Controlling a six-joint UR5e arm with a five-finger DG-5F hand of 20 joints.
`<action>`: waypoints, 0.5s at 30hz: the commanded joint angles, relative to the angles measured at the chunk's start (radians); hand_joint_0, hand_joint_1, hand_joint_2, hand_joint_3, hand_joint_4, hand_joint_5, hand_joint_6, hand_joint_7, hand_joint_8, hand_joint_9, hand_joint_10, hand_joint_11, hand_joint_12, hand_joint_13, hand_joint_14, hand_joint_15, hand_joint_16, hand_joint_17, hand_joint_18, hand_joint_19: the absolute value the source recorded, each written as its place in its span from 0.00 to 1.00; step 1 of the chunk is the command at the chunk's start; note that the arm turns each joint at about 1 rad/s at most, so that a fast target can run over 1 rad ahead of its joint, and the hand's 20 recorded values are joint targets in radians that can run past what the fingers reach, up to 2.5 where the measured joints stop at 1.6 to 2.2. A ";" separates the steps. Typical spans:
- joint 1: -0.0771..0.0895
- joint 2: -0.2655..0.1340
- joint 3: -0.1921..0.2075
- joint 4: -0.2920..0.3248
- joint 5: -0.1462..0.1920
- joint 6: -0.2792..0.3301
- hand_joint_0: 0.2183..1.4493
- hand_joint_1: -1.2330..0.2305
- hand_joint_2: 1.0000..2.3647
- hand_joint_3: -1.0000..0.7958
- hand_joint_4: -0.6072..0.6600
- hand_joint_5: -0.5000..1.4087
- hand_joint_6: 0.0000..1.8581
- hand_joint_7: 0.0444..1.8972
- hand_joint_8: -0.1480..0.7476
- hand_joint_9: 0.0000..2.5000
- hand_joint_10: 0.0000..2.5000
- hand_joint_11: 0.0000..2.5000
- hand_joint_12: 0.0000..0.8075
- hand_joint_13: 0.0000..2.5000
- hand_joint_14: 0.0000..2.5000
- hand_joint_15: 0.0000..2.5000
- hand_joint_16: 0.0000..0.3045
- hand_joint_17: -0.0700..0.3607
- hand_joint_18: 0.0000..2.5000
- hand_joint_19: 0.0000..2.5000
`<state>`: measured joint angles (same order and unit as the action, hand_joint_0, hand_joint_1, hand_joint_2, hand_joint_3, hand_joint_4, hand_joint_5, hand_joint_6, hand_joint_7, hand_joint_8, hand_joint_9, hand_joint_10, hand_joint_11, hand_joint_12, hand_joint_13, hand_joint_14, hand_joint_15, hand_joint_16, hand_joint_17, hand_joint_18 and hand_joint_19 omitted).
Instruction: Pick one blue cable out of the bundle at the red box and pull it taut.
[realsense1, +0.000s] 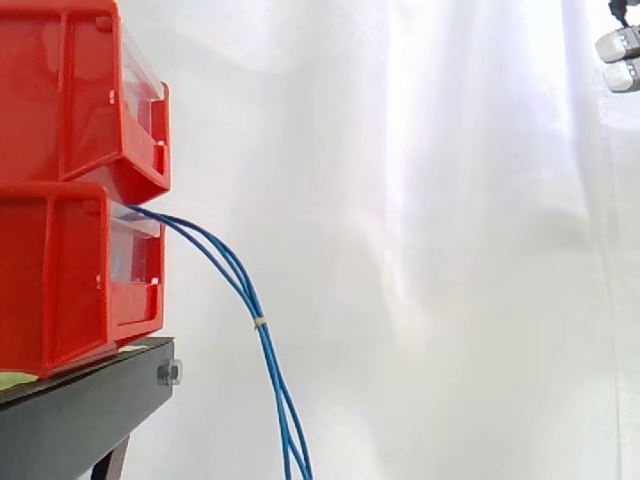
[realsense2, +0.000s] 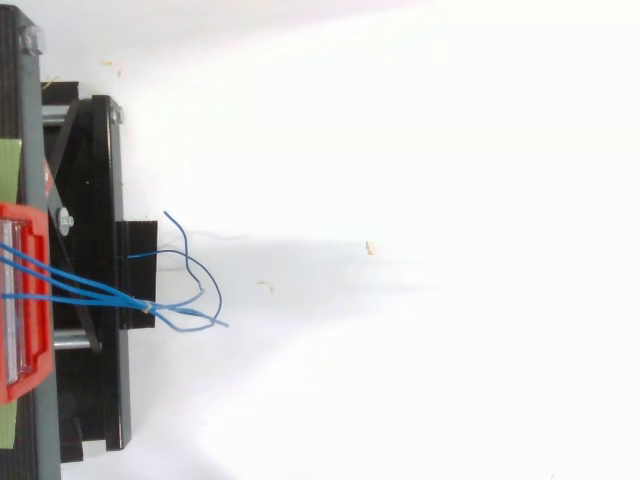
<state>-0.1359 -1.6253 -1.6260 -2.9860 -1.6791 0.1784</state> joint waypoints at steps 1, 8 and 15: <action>0.001 0.001 0.000 -0.011 0.001 0.000 0.16 0.49 0.00 0.28 0.62 0.12 0.27 0.32 0.44 0.00 0.00 0.00 0.45 0.00 0.00 0.04 0.21 0.50 0.00 0.06; 0.001 -0.001 0.000 -0.024 -0.001 0.001 0.17 0.49 0.00 0.28 0.62 0.12 0.27 0.32 0.44 0.00 0.00 0.00 0.45 0.00 0.00 0.04 0.20 0.49 0.00 0.06; 0.005 -0.001 0.000 -0.038 -0.004 -0.005 0.17 0.49 0.00 0.28 0.63 0.12 0.27 0.32 0.44 0.00 0.00 0.00 0.45 0.00 0.00 0.04 0.21 0.49 0.00 0.06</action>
<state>-0.1329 -1.6258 -1.6256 -3.0136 -1.6801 0.1783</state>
